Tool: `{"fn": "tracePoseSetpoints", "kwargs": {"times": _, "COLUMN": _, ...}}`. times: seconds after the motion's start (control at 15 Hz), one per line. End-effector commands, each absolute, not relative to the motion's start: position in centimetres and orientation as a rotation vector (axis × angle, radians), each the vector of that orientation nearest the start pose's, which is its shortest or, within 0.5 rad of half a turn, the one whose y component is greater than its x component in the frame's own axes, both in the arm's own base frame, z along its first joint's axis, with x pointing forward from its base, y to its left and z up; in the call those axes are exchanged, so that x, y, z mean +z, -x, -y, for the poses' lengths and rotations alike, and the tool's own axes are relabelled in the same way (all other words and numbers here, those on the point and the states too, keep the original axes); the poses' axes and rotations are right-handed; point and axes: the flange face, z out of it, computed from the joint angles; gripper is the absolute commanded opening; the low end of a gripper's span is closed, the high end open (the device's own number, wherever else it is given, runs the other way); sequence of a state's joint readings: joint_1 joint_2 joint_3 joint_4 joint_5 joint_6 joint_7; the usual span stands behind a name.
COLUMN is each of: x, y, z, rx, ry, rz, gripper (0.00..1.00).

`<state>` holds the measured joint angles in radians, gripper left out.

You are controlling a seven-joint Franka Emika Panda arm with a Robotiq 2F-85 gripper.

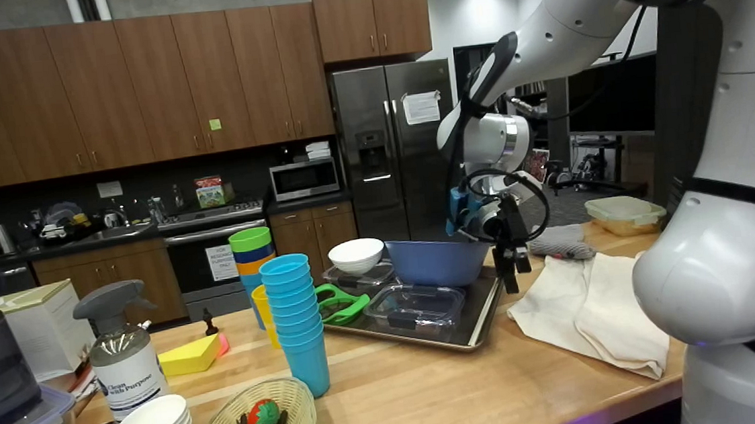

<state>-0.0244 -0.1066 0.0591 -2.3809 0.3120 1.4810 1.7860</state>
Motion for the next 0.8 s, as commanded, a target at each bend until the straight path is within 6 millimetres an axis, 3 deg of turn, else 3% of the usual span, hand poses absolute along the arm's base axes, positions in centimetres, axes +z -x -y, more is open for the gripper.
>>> {"fn": "tracePoseSetpoints", "kwargs": {"times": 0.0, "x": 33.7, "y": -39.8, "z": -4.6, "rx": 1.014, "ry": 1.919, "rz": -2.695, "gripper": 1.0}}
{"fn": "tracePoseSetpoints", "kwargs": {"times": 0.27, "x": 32.4, "y": -41.3, "z": -3.8, "rx": 0.608, "ry": 2.06, "rz": -2.675, "gripper": 1.0}}
{"fn": "tracePoseSetpoints", "kwargs": {"times": 0.73, "x": 29.7, "y": -41.4, "z": -1.7, "rx": -0.056, "ry": 2.287, "rz": -2.559, "gripper": 1.0}}
